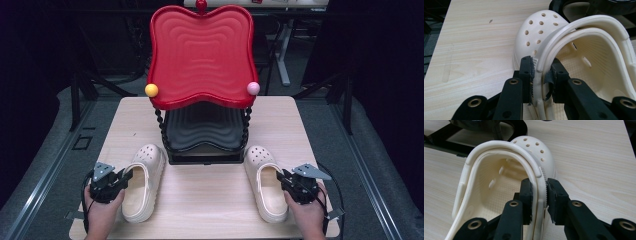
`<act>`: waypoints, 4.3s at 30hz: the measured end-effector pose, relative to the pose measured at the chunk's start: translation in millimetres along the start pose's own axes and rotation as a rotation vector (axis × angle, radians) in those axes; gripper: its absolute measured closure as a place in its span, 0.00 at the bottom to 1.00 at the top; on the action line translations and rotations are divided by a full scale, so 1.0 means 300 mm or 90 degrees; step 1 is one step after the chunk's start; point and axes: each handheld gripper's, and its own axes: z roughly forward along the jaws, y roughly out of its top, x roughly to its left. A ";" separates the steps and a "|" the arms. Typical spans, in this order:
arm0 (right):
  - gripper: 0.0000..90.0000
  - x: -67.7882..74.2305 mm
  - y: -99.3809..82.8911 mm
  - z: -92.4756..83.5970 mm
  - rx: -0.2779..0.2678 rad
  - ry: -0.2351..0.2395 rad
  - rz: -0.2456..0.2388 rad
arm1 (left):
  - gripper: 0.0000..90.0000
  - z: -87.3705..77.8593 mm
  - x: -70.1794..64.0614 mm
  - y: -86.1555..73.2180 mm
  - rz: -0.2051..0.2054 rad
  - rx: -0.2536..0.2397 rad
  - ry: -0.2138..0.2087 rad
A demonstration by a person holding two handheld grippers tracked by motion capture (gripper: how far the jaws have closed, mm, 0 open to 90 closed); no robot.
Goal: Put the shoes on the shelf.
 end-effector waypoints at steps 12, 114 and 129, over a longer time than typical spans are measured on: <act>0.83 0.012 0.010 -0.048 -0.027 -0.011 0.003 | 0.84 -0.055 -0.008 0.017 -0.002 -0.019 -0.014; 0.83 0.313 0.317 0.043 -0.174 0.087 -0.048 | 0.84 0.037 -0.354 0.331 0.094 -0.133 -0.108; 0.82 0.322 0.350 0.151 -0.200 0.050 -0.047 | 0.81 0.127 -0.388 0.391 0.102 -0.154 -0.072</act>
